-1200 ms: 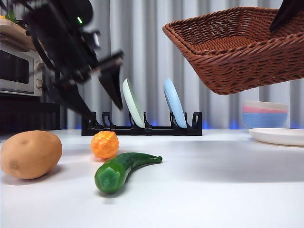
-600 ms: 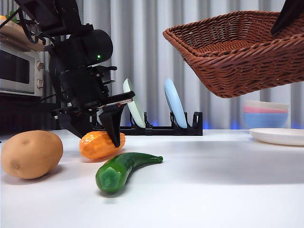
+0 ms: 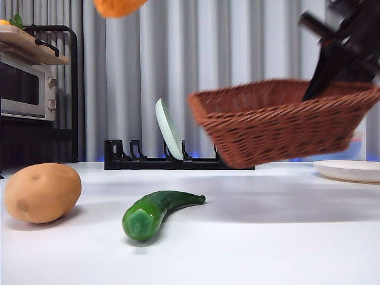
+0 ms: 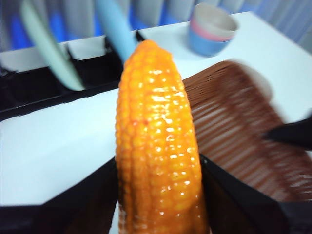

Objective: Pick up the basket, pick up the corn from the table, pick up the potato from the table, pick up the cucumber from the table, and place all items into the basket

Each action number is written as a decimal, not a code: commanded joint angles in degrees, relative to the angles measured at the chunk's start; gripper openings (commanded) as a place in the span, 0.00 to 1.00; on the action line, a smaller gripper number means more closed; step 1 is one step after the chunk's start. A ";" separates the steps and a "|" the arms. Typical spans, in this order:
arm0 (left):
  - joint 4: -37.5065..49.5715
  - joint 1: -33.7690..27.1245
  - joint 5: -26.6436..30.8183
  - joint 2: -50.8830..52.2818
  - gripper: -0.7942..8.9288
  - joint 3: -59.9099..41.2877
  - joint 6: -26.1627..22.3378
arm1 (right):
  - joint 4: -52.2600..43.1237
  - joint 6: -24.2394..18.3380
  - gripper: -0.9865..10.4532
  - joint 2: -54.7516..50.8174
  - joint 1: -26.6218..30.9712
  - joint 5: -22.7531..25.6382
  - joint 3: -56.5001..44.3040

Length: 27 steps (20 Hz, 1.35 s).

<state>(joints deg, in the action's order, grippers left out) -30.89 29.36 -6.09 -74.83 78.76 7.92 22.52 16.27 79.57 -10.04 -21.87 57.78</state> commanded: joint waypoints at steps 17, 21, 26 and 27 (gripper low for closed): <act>-1.09 11.80 4.57 -18.01 0.64 -0.70 -0.46 | -10.93 8.96 0.08 3.69 -12.15 -2.21 0.70; -2.19 11.80 4.50 -15.45 0.64 -0.31 -0.46 | -10.99 8.92 0.08 3.69 -11.96 -2.16 0.70; -14.82 11.80 4.76 -3.39 0.64 4.98 -1.92 | -11.32 8.83 0.08 3.69 -8.52 -2.32 0.70; -17.42 11.80 5.27 -0.17 0.64 5.03 -1.92 | -11.37 8.74 0.08 3.67 -7.67 -2.97 0.70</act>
<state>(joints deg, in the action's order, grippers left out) -47.46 41.01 -0.82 -74.87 84.38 6.87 12.40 24.27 83.70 -17.76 -24.23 57.87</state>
